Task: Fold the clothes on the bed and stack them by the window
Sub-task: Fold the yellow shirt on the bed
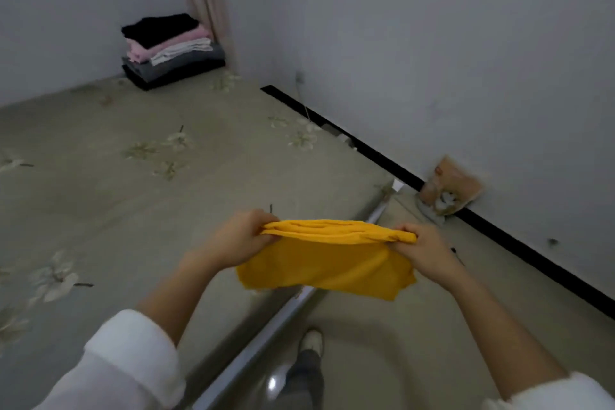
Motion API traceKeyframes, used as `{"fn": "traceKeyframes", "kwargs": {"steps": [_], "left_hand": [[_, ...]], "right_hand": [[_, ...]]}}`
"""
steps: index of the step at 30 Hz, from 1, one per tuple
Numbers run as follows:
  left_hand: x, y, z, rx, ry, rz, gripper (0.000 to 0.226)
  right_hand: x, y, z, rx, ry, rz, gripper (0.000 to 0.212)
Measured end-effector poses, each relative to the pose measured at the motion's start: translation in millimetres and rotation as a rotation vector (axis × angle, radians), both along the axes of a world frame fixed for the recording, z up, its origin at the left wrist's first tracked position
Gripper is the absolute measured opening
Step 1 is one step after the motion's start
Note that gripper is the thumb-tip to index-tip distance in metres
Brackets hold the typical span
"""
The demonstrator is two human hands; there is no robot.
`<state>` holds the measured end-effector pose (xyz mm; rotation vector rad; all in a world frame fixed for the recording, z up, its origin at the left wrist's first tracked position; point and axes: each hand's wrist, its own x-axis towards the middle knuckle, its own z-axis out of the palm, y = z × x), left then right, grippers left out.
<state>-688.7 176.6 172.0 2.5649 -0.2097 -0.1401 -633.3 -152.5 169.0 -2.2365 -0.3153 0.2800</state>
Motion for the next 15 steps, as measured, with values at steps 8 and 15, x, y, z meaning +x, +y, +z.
{"fn": "traceKeyframes", "kwargs": {"steps": [8,15], "left_hand": [[189.6,-55.6,6.3,-0.039,0.02,-0.134,0.018],[333.1,-127.3,10.0,-0.044,-0.011,-0.209,0.014]], "right_hand": [[142.9,-70.7,6.2,-0.007,-0.023,-0.155,0.018],[258.5,-135.6,8.4,0.009,-0.06,-0.327,0.02]]}}
